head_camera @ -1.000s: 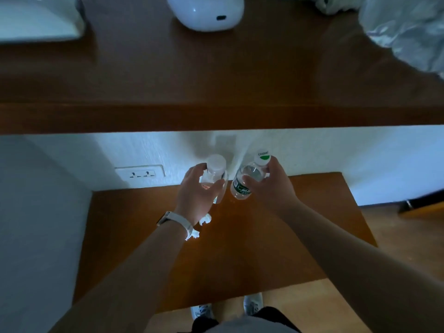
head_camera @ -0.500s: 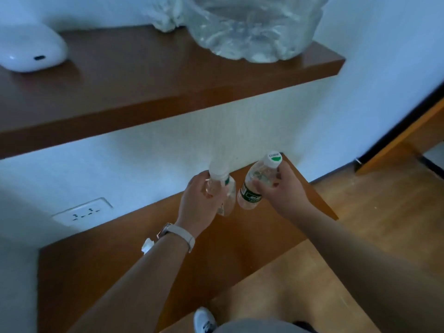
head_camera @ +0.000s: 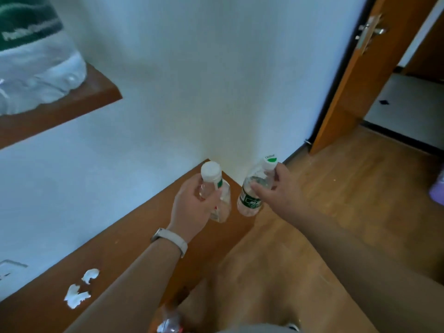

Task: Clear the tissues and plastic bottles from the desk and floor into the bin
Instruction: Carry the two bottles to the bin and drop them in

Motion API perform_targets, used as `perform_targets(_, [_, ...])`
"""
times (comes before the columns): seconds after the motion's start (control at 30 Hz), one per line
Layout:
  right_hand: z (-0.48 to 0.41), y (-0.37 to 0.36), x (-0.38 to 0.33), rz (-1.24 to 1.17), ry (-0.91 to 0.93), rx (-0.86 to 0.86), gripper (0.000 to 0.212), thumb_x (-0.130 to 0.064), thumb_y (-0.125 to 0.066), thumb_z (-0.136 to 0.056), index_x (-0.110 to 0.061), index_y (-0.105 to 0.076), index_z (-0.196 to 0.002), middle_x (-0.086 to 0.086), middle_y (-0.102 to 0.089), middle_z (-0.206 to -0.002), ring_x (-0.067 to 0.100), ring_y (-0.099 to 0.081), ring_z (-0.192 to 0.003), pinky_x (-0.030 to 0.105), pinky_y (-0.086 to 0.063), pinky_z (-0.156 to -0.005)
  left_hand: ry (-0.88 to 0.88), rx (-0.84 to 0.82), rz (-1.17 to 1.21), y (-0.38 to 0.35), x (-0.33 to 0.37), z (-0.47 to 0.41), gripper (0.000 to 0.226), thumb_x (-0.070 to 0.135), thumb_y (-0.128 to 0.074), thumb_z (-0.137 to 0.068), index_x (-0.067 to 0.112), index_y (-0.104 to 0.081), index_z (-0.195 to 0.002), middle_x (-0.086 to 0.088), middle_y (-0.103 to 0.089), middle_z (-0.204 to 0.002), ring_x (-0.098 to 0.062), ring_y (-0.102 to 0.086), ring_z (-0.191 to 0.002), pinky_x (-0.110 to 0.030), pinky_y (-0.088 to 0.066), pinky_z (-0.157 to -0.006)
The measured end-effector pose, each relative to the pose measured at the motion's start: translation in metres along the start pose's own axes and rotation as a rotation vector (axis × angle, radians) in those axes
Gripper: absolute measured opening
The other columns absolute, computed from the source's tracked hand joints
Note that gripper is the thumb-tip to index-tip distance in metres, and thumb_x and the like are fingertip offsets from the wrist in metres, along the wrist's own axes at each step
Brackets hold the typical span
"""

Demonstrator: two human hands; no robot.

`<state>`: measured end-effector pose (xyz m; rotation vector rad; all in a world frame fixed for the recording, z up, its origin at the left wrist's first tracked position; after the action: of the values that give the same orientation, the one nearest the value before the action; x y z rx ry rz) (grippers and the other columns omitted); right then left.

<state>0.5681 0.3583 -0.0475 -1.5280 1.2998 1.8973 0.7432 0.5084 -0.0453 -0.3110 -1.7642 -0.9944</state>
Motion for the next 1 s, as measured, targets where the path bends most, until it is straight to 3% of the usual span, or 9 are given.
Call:
perform_targets(0.17, [0.01,0.108,0.04,-0.079,-0.029,0.095,0.036,-0.027,-0.075,-0.081,-0.039,-0.05,-0.104,-0.013,-0.062,-0.102,0.005,-0.062,-0.093,0.026,-0.056,-0.079,-0.059,-0.05,0.017,-0.087,0.072,-0.004,0.035,0.033,-0.072,-0.086,0.038,-0.056,-0.116,0.018,-0.062,-0.113,0.0,-0.059,-0.098,-0.012,-0.046,-0.07])
perform_targets(0.27, [0.016,0.167,0.066,-0.074,-0.047,0.166,0.036,-0.027,-0.075,-0.081,-0.043,-0.047,-0.097,-0.02,-0.06,-0.096,-0.001,-0.061,-0.088,0.019,-0.05,-0.073,-0.077,-0.085,0.021,-0.14,0.103,-0.002,0.036,0.027,-0.07,-0.087,0.033,-0.056,-0.119,0.013,-0.063,-0.117,-0.004,-0.06,-0.1,-0.011,-0.045,-0.068])
perform_targets(0.4, [0.028,0.232,0.103,-0.102,-0.121,0.258,0.041,-0.03,-0.075,-0.08,-0.041,-0.047,-0.108,-0.018,-0.059,-0.102,0.0,-0.059,-0.094,0.021,-0.049,-0.078,-0.088,-0.163,-0.009,-0.201,0.133,-0.002,0.037,0.026,-0.068,-0.088,0.03,-0.055,-0.122,0.013,-0.061,-0.118,0.001,-0.058,-0.096,-0.007,-0.044,-0.062])
perform_targets(0.5, [0.034,0.269,0.127,-0.117,-0.172,0.319,0.043,-0.032,-0.076,-0.08,-0.035,-0.049,-0.114,-0.017,-0.06,-0.105,-0.001,-0.058,-0.095,0.016,-0.045,-0.073,-0.089,-0.212,0.003,-0.236,0.148,-0.01,0.039,0.025,-0.069,-0.088,0.031,-0.053,-0.123,0.014,-0.059,-0.119,0.004,-0.057,-0.096,-0.008,-0.044,-0.065])
perform_targets(0.6, [0.039,0.302,0.147,-0.122,-0.225,0.388,0.043,-0.033,-0.075,-0.08,-0.031,-0.051,-0.116,-0.015,-0.061,-0.104,0.004,-0.06,-0.095,0.02,-0.048,-0.075,-0.103,-0.268,-0.004,-0.269,0.159,-0.024,0.043,0.024,-0.069,-0.087,0.023,-0.056,-0.128,0.011,-0.062,-0.121,-0.007,-0.059,-0.103,-0.019,-0.049,-0.079])
perform_targets(0.83, [0.034,0.364,0.195,-0.102,-0.361,0.522,0.041,-0.036,-0.074,-0.079,-0.029,-0.05,-0.111,-0.013,-0.059,-0.107,0.005,-0.059,-0.097,0.021,-0.048,-0.074,-0.126,-0.367,0.06,-0.345,0.182,-0.074,0.041,0.02,-0.071,-0.085,0.021,-0.06,-0.125,0.006,-0.066,-0.118,-0.016,-0.062,-0.104,-0.033,-0.053,-0.085])
perform_targets(1.0, [0.004,0.401,0.223,-0.076,-0.451,0.641,0.037,-0.037,-0.075,-0.076,-0.025,-0.051,-0.103,-0.003,-0.061,-0.106,0.013,-0.062,-0.097,0.033,-0.054,-0.082,-0.156,-0.464,0.066,-0.402,0.194,-0.124,0.038,0.021,-0.069,-0.087,0.023,-0.06,-0.125,0.011,-0.066,-0.115,-0.01,-0.062,-0.104,-0.019,-0.045,-0.078])
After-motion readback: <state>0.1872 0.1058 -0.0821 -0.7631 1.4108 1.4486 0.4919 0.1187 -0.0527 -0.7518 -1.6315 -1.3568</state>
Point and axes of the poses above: each hand's wrist, its own z-axis away from the middle knuckle, its own y-axis out of the back of the hand, x = y × z, the point moved 8 cm from there along -z, towards the middle knuckle
